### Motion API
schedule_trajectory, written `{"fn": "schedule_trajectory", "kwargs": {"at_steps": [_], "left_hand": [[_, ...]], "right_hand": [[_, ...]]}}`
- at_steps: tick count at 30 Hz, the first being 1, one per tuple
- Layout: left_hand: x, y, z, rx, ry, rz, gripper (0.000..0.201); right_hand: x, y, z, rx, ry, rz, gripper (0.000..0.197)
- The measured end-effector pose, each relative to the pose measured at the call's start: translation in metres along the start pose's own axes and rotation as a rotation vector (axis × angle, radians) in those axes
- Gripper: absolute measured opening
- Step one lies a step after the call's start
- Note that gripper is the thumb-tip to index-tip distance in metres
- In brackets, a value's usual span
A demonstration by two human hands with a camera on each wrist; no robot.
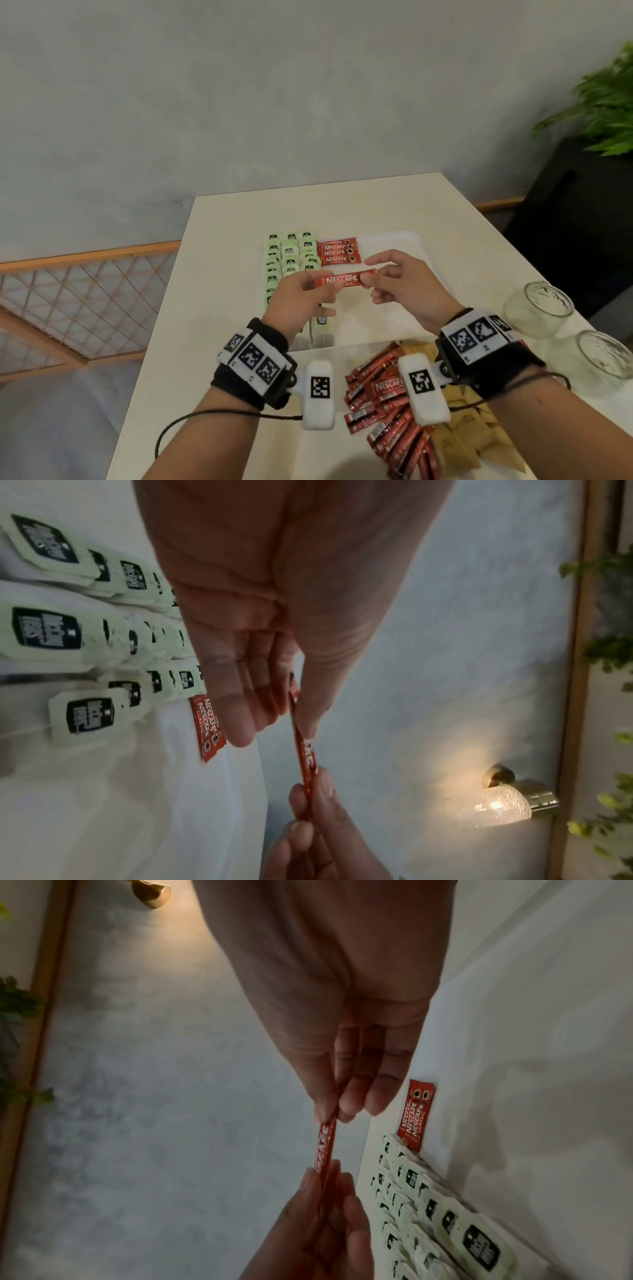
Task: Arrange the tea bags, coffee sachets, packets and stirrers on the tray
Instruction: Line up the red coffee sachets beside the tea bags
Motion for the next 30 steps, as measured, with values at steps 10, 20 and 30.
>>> {"fn": "schedule_trajectory", "kwargs": {"at_steps": [10,20,30], "left_hand": [[0.011,-0.002,-0.006,0.019,-0.027,0.019,0.017],[-0.012,-0.008,0.000,0.036,0.040,0.038,0.015],[-0.063,0.001,0.031,-0.063,0.209,-0.060,0.006]], "right_hand": [[0.012,0.000,-0.020,0.111,-0.129,0.005,0.016],[-0.015,0.013,-0.007,0.068,-0.077,-0.075,0.015],[-0.083,0.056,0.020,0.270,0.047,-0.135,0.011]]}}
Point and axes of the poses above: each hand's wrist, its own x-axis away from the middle knuckle, its own z-axis out of the back of the hand, y = z × x, the point moved 9 cm from there along -x, towards the middle knuckle, and after that the axes turned 15 degrees about y, right-handed, at the moved point
